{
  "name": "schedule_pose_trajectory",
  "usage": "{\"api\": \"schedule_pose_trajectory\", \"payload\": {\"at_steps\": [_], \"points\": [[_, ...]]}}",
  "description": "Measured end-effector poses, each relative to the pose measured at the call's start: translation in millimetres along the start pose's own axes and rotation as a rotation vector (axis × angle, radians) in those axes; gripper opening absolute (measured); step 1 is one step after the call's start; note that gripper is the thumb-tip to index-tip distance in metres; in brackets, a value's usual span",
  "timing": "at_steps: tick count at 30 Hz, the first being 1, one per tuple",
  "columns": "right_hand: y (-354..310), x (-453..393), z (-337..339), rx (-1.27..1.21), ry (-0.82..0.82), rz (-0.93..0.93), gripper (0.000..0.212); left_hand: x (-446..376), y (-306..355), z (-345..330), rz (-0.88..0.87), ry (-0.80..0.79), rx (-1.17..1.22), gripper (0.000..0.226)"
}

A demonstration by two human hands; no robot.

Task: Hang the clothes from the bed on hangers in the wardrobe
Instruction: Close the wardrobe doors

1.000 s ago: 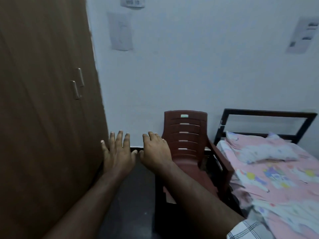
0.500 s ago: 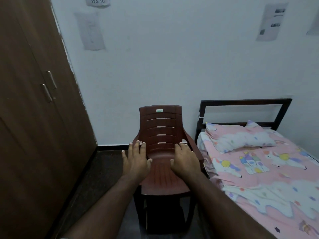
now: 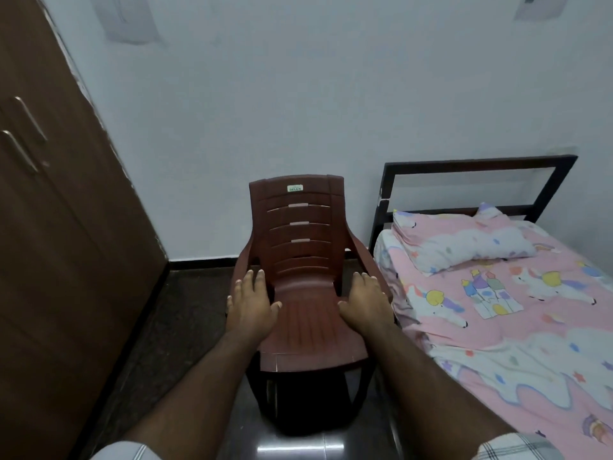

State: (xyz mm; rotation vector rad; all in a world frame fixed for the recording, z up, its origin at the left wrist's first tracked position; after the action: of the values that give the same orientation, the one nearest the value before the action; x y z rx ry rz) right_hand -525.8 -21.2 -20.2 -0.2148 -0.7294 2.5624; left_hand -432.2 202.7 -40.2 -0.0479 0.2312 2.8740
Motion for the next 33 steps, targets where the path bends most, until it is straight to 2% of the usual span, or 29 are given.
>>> {"api": "schedule_pose_trajectory", "payload": {"at_steps": [3, 8, 17, 26, 33], "points": [[13, -31, -18, -0.065, -0.012, -0.066, 0.05, -32, -16, -21, 0.037, -0.046, 0.082, 0.091], [29, -72, -48, -0.08, -0.041, -0.152, 0.052, -66, -33, -60, 0.103, -0.134, 0.152, 0.097], [79, -140, -132, -0.035, -0.168, -0.29, 0.069, -118, -48, -152, 0.29, -0.307, 0.222, 0.101], [130, -214, -183, 0.059, -0.296, -0.336, 0.091, -173, -49, -222, 0.362, -0.437, -0.104, 0.099], [172, -271, -186, 0.177, -0.221, -0.37, 0.094, -209, -66, -240, 0.438, -0.444, -0.244, 0.088]]}}
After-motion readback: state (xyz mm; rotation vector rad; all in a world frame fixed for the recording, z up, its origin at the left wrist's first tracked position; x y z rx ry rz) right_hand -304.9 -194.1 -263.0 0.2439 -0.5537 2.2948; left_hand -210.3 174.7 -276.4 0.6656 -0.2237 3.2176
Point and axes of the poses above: each hand's wrist, its own x-axis away from the middle knuckle, its own z-axis out of the back of the hand, y = z × x, the point moved 6 cm from there along -x, towards the middle knuckle, and after that the axes turned 11 degrees about -x, right-handed, at the moved point
